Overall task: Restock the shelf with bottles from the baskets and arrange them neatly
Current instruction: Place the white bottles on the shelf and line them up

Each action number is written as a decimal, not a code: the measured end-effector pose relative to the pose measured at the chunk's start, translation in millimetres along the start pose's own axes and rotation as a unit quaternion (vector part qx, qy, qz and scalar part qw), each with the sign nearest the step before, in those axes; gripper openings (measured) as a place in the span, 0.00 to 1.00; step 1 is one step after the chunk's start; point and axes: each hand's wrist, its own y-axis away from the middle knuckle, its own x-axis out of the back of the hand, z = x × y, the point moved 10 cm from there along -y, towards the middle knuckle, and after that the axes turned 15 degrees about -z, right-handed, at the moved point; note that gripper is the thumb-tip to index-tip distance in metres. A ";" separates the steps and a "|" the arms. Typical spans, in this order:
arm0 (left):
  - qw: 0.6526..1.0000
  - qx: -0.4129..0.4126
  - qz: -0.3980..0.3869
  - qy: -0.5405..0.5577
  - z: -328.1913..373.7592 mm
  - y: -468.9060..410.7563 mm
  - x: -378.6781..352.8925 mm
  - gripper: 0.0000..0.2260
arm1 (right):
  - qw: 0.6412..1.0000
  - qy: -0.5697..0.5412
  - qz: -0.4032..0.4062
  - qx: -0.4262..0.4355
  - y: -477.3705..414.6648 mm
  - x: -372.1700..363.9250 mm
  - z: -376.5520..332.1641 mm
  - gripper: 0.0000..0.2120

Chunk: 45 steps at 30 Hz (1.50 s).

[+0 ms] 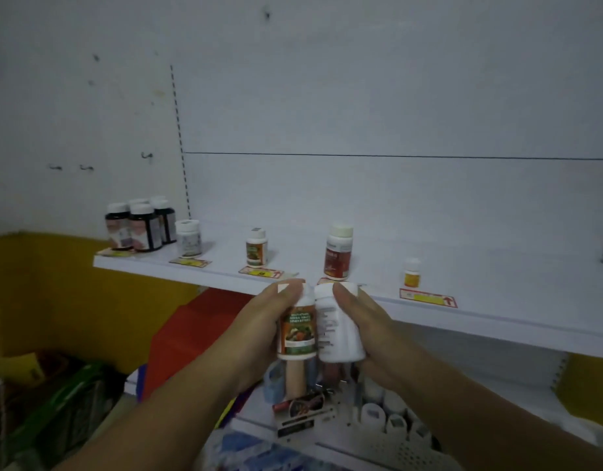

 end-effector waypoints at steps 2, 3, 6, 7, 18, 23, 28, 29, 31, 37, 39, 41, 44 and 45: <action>1.000 -0.008 0.007 -0.022 14.0 16.9 14.7 0.16 | 0.999 -0.034 -0.009 -0.007 -13.7 -19.4 5.4 0.31; 0.999 -0.007 0.011 -0.030 17.5 22.3 19.8 0.16 | 0.998 -0.057 -0.011 -0.020 -18.9 -24.6 9.0 0.29; 0.999 -0.009 0.030 -0.037 27.1 35.6 40.0 0.17 | 0.992 -0.105 -0.029 -0.066 -34.7 -46.1 24.0 0.33; 0.999 -0.013 0.032 -0.036 29.8 36.8 45.5 0.18 | 0.993 -0.087 -0.043 -0.068 -41.2 -52.8 26.3 0.35; 0.996 -0.045 0.044 -0.058 66.6 -30.3 90.9 0.16 | 0.998 0.016 -0.063 -0.007 -118.2 -22.5 -8.5 0.29; 0.979 -0.045 0.025 -0.197 110.3 -73.6 105.7 0.14 | 0.981 0.179 -0.018 0.077 -136.9 -2.3 -62.0 0.33; 0.946 0.000 0.014 -0.323 137.5 -124.0 122.3 0.09 | 0.971 0.223 0.039 0.074 -154.7 14.8 -91.2 0.20; 0.937 0.006 0.010 -0.348 140.2 -134.9 123.9 0.09 | 0.970 0.223 0.061 0.073 -157.9 19.8 -94.8 0.17; 0.920 0.013 -0.008 -0.391 143.9 -155.6 124.9 0.10 | 0.968 0.218 0.092 0.081 -164.2 25.5 -103.4 0.14; 0.858 0.056 -0.085 -0.504 133.2 -207.3 123.7 0.09 | 0.946 0.280 0.126 0.103 -183.0 24.5 -133.2 0.21; 0.841 0.072 -0.109 -0.525 123.7 -222.8 123.1 0.12 | 0.941 0.286 0.132 0.120 -183.5 28.9 -140.3 0.18; 0.815 0.102 -0.132 -0.555 110.7 -235.6 125.4 0.14 | 0.942 0.282 0.133 0.127 -183.7 33.1 -140.7 0.18; 0.748 0.142 -0.161 -0.628 91.2 -249.5 131.6 0.16 | 0.937 0.290 0.143 0.131 -185.2 35.0 -138.5 0.26; 0.728 0.151 -0.169 -0.647 85.6 -251.7 133.6 0.17 | 0.935 0.294 0.143 0.135 -187.0 33.9 -138.5 0.27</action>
